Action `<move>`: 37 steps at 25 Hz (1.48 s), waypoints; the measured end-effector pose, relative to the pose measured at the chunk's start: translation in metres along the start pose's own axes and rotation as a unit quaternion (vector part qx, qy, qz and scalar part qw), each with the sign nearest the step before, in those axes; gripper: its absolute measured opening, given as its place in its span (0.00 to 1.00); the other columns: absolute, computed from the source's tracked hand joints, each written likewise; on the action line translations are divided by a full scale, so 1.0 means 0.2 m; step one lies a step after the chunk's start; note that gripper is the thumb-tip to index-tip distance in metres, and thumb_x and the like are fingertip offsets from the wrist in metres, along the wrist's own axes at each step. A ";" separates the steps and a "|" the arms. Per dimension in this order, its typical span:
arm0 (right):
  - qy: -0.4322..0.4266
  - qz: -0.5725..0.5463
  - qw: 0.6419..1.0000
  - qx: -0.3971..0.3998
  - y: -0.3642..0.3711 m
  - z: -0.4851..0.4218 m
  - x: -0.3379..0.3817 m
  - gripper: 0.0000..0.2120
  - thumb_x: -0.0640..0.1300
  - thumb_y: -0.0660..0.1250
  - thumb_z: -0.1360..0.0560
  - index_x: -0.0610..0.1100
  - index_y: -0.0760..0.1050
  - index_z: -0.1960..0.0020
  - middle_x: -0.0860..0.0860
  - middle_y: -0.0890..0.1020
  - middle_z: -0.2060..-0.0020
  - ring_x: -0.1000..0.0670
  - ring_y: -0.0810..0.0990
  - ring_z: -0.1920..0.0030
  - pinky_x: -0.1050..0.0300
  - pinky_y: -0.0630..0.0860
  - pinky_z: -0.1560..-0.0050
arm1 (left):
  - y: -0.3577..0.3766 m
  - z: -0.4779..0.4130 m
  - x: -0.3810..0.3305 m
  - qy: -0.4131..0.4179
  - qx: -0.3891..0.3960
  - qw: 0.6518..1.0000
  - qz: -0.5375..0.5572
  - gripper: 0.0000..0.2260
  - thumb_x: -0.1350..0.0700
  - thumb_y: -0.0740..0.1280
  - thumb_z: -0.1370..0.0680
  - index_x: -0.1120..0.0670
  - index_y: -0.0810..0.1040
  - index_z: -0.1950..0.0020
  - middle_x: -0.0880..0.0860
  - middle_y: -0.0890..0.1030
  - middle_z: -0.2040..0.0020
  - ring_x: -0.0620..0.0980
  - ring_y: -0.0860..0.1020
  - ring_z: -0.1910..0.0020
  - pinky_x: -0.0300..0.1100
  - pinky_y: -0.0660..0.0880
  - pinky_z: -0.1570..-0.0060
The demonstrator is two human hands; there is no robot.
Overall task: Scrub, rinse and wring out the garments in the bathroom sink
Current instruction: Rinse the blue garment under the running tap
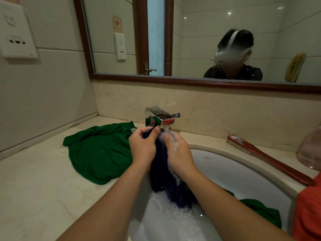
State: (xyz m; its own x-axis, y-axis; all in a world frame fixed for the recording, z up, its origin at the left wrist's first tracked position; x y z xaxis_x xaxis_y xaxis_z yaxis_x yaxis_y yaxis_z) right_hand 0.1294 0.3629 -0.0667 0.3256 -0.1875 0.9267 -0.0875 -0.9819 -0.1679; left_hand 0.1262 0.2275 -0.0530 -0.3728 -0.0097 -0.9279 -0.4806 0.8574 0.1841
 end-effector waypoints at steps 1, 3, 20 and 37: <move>-0.002 0.010 1.000 -0.009 -0.01 0.00 -0.01 0.11 0.50 0.59 0.15 0.47 0.78 0.47 0.52 0.83 0.56 0.55 0.81 0.55 0.69 0.73 0.62 | 0.01 0.01 -0.01 0.013 0.011 1.000 -0.017 0.04 0.58 0.76 0.25 0.55 0.82 0.55 0.49 0.83 0.59 0.41 0.81 0.60 0.27 0.74 0.62; 0.001 0.014 0.999 -0.035 -0.05 -0.01 -0.03 0.11 0.49 0.60 0.15 0.48 0.79 0.47 0.53 0.83 0.55 0.55 0.81 0.54 0.65 0.74 0.58 | 0.03 0.02 -0.01 0.026 0.039 0.998 -0.046 0.03 0.61 0.74 0.24 0.56 0.81 0.53 0.47 0.81 0.60 0.35 0.79 0.64 0.25 0.72 0.64; 0.004 0.033 0.999 -0.028 -0.07 -0.04 -0.07 0.10 0.52 0.60 0.15 0.50 0.79 0.45 0.55 0.83 0.54 0.56 0.81 0.52 0.60 0.73 0.55 | 0.12 0.07 0.14 -0.281 0.160 0.923 0.211 0.16 0.52 0.69 0.19 0.62 0.79 0.37 0.65 0.84 0.45 0.63 0.83 0.45 0.59 0.79 0.41; 0.014 -0.025 0.995 -0.096 -0.11 -0.08 -0.05 0.12 0.50 0.61 0.15 0.46 0.80 0.45 0.51 0.84 0.54 0.51 0.83 0.51 0.52 0.79 0.49 | 0.10 0.04 0.08 -0.003 0.119 0.991 -0.060 0.04 0.60 0.69 0.20 0.53 0.79 0.54 0.47 0.82 0.59 0.41 0.80 0.61 0.29 0.74 0.62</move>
State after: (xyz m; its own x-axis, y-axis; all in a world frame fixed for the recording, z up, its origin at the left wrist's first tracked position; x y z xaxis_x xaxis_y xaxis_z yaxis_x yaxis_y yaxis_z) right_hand 0.1123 0.3874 -0.0676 0.3079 -0.1348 0.9418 -0.2502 -0.9665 -0.0566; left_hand 0.1166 0.2483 -0.0656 -0.3199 -0.1165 -0.9403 -0.3191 0.9477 -0.0088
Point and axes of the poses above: each hand's wrist, its own z-axis away from the middle knuckle, its own y-axis out of the palm, x = y × z, the point moved 5 cm from there along -z, towards the middle knuckle
